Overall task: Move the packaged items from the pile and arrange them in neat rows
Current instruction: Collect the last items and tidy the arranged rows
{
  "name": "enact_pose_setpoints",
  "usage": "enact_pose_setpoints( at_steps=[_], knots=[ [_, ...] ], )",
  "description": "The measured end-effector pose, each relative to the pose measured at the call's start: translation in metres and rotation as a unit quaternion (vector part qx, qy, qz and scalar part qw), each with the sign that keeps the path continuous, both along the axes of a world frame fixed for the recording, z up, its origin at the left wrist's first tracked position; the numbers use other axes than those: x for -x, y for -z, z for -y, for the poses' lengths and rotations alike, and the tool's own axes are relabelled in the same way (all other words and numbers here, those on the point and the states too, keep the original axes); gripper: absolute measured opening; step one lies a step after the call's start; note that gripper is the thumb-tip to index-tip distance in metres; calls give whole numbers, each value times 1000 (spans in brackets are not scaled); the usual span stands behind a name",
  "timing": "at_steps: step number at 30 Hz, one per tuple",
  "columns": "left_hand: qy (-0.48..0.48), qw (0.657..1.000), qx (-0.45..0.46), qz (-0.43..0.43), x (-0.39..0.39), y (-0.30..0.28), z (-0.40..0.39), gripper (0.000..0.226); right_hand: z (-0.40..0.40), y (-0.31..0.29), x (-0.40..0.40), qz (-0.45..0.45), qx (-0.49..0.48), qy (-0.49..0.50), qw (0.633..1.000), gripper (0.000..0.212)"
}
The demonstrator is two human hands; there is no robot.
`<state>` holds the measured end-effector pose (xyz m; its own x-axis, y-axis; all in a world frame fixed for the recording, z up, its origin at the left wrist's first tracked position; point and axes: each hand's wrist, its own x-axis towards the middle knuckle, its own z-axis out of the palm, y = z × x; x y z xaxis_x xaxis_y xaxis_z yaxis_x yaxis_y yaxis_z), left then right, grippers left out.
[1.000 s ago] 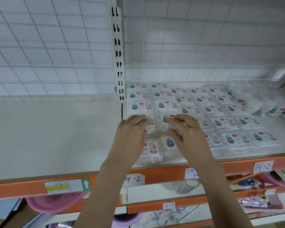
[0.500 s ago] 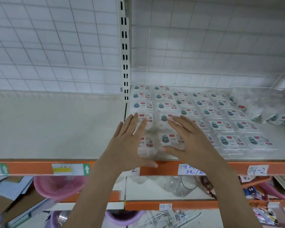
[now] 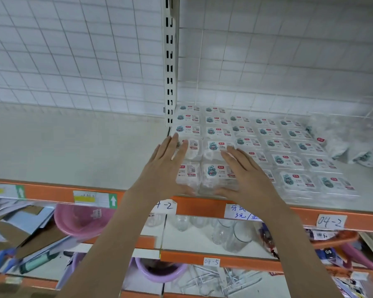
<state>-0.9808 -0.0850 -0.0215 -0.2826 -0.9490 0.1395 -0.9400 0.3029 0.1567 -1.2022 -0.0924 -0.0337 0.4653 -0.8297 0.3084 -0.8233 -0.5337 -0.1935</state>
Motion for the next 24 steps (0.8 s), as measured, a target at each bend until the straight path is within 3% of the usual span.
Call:
enact_pose_setpoints(
  at_steps=[8,14,24],
  knots=[
    [-30,1000,0,5,-2,2,-11,104,-5,1,0,-43,-7,9,999,83],
    [-45,999,2,5,4,-3,-14,103,-9,4,-4,-54,48,37,997,79],
    [-30,999,-26,-6,1,0,-8,112,-8,-2,-2,-84,12,12,996,84]
  ],
)
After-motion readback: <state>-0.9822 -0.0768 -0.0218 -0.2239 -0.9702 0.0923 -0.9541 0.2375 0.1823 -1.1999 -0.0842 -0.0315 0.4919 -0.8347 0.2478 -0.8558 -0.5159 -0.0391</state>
